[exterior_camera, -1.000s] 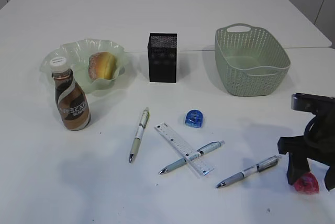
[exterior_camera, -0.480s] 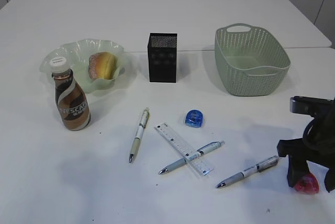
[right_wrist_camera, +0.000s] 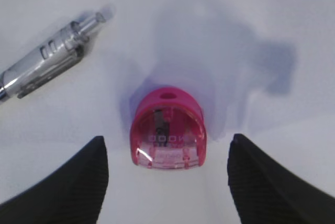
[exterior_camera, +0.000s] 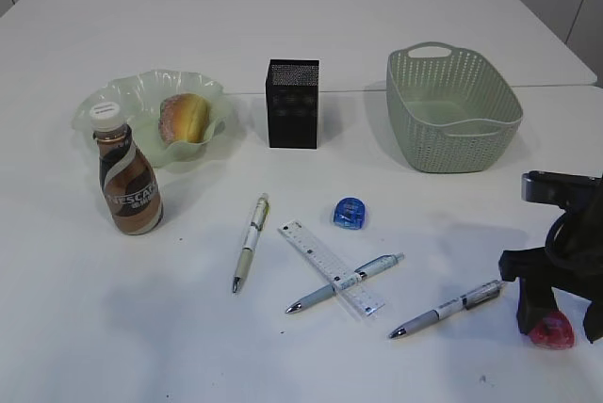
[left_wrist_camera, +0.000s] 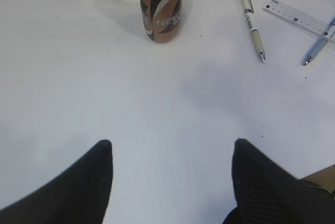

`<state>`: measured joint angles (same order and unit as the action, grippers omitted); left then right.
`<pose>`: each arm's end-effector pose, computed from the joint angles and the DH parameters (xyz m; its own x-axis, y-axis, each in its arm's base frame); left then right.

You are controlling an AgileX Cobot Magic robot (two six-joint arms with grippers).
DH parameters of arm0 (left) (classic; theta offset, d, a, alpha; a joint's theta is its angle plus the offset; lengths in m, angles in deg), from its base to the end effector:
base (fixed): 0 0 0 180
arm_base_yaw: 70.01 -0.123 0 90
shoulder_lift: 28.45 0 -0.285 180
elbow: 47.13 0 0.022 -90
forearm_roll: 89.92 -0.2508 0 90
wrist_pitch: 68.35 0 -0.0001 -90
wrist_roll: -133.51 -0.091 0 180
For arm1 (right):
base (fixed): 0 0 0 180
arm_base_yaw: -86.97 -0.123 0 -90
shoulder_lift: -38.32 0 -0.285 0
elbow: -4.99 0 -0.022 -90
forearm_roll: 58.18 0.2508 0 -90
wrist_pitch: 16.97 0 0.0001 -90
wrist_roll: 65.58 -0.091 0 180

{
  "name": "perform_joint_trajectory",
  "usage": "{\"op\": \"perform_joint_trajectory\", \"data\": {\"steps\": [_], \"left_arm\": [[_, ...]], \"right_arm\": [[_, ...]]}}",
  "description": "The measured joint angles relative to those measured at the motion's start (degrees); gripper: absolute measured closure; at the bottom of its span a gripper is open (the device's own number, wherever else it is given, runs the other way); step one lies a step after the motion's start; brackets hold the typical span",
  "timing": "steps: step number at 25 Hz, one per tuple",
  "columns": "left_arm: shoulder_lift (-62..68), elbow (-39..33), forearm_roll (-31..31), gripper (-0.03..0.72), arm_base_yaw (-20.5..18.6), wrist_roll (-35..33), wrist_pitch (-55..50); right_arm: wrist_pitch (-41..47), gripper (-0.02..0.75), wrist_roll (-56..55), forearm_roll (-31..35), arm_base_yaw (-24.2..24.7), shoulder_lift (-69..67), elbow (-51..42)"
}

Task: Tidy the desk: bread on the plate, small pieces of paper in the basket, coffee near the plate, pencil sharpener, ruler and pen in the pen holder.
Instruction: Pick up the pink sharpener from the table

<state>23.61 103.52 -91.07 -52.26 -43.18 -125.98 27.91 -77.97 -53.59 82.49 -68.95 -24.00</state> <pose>0.1234 -0.0379 0.3382 -0.7322 0.1850 -0.6555 0.2601 0.9654 -0.0180 0.2709 0.0264 0.1383 -0.9806 0.1933 0.0328 0.1947 0.9796 0.0494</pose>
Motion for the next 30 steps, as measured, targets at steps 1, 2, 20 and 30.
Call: {"op": "perform_joint_trajectory", "data": {"steps": [1, 2, 20, 30], "left_arm": [[0.00, 0.00, -0.04, 0.187, 0.00, 0.03, 0.00], [0.00, 0.00, -0.04, 0.187, 0.00, 0.03, -0.10], [0.00, 0.00, -0.04, 0.187, 0.00, 0.03, -1.20], [0.00, 0.00, -0.13, 0.188, 0.00, 0.03, -1.20]], "right_arm": [[0.00, 0.186, 0.00, 0.00, 0.00, 0.00, 0.00], [0.00, 0.186, 0.00, 0.00, 0.00, 0.00, 0.00], [-0.24, 0.186, -0.22, -0.56, 0.00, -1.95, 0.00], [-1.10, 0.186, -0.22, -0.56, 0.00, -2.18, 0.00]]}}
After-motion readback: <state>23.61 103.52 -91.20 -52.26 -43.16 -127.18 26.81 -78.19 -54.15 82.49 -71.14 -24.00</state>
